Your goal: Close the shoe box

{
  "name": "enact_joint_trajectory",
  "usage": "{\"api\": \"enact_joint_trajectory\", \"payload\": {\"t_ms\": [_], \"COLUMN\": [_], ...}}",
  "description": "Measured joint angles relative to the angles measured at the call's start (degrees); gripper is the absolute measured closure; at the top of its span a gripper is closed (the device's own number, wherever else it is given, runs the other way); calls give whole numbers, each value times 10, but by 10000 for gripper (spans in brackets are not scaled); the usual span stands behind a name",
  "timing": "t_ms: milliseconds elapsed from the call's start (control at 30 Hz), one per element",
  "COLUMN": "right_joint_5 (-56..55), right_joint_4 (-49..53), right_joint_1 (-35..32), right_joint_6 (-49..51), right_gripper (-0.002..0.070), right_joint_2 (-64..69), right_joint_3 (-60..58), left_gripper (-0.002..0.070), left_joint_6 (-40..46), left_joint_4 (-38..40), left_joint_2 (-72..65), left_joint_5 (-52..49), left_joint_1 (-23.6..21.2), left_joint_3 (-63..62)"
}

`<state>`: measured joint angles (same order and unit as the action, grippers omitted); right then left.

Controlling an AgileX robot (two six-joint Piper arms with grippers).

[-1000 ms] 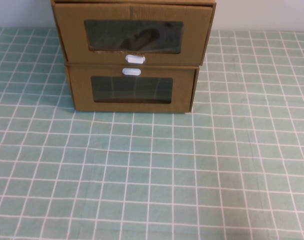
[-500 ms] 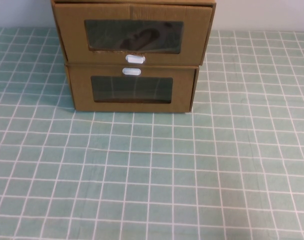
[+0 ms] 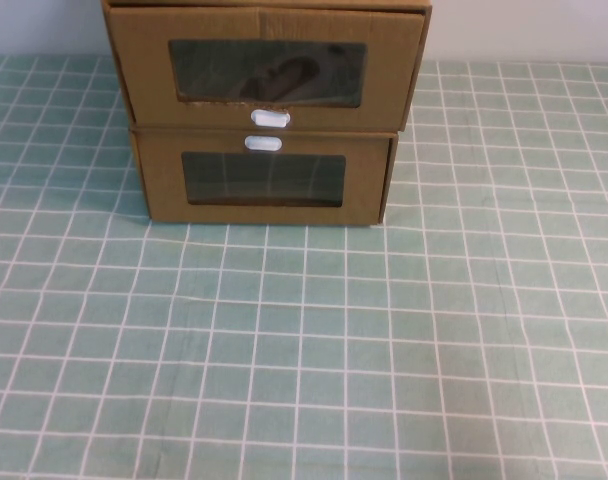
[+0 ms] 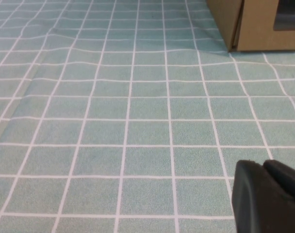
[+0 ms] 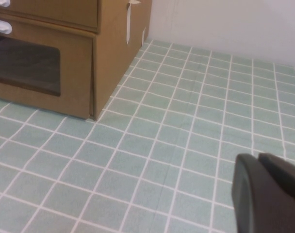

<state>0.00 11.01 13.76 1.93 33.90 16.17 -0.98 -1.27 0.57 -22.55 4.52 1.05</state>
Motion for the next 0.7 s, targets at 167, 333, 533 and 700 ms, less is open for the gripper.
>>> {"api": "enact_joint_trajectory", "payload": {"t_ms": [167,333,533,700], "right_joint_5": [0,0,0,0], "right_joint_4": [0,0,0,0], "right_joint_1": [0,0,0,-6], "right_joint_6": [0,0,0,0], "right_gripper": [690,690,691,690], "right_joint_2": [0,0,0,-12], "right_joint_3": [0,0,0,0], "left_gripper": [679,678,679,679], "left_joint_6": [0,0,0,0], "left_joint_4": [0,0,0,0], "left_joint_2": [1,1,1,1], "left_joint_5": [0,0,0,0], "left_joint_1": [0,0,0,0], "left_joint_3": [0,0,0,0]}}
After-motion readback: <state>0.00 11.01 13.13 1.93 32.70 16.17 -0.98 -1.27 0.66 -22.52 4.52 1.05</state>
